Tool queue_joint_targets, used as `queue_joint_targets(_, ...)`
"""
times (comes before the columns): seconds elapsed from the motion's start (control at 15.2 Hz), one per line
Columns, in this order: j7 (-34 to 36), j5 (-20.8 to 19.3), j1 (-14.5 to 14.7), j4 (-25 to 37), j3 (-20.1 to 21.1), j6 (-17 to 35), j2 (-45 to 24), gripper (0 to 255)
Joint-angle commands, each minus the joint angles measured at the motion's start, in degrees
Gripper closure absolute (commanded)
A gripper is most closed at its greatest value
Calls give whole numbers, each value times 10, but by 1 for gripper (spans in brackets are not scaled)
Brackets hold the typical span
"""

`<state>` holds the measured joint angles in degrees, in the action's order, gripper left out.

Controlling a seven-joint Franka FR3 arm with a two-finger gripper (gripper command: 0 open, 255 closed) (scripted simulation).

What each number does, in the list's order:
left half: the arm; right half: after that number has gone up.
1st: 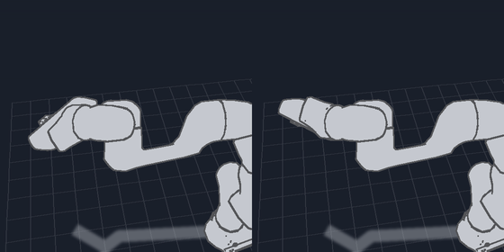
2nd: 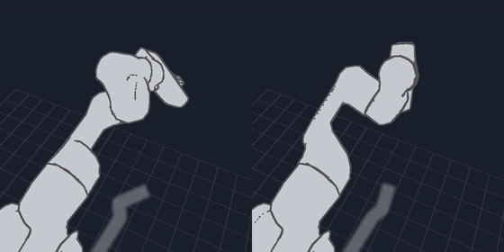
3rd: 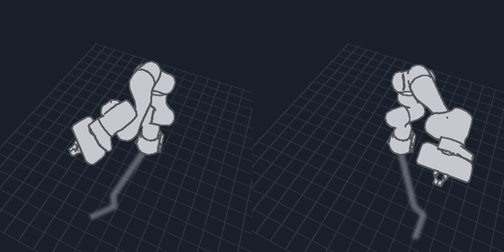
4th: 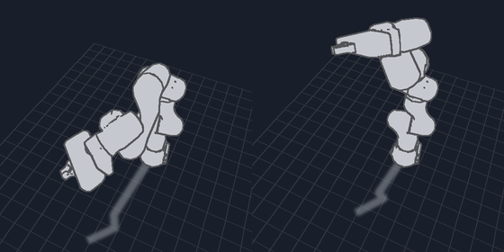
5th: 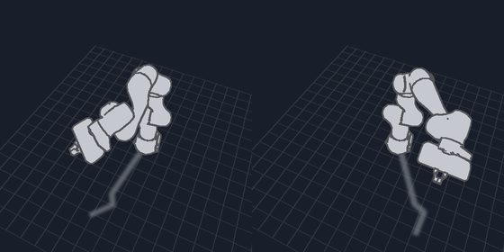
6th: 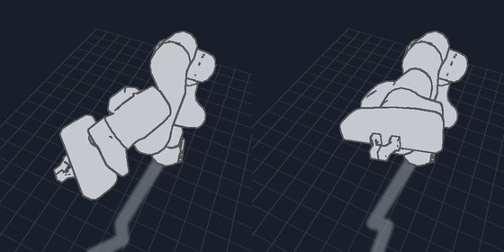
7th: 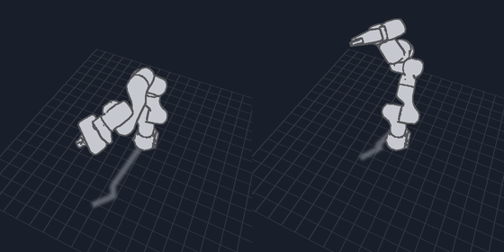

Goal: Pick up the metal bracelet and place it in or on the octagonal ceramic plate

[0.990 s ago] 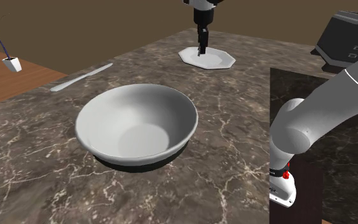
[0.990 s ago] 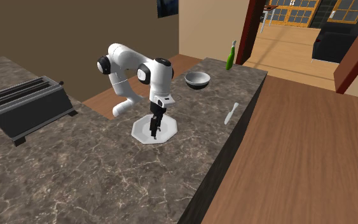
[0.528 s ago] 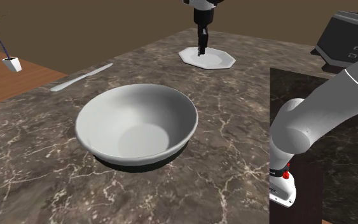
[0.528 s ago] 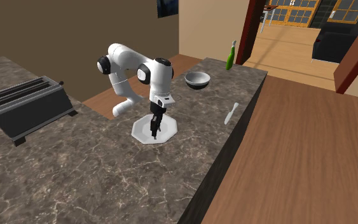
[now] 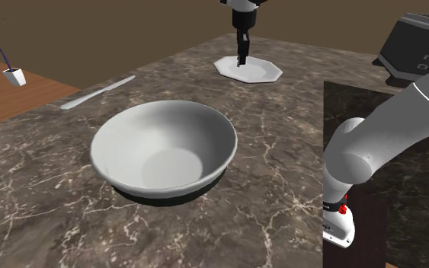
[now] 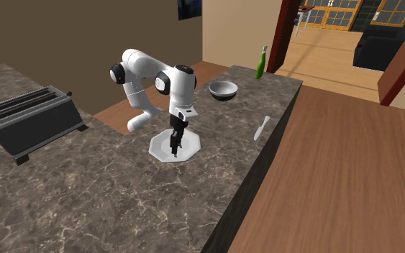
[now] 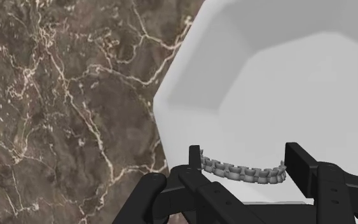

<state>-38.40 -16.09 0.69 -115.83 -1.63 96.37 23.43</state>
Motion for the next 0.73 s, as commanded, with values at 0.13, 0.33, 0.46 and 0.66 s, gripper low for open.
queue_joint_targets(0.13,-7,1,0,33,1,-26,-6,255)
queue_joint_targets(0.33,-12,2,0,62,2,-48,-13,255)
queue_joint_targets(0.46,-15,2,-1,83,3,-63,-18,255)
queue_joint_targets(0.66,-21,3,-1,114,4,-85,-26,255)
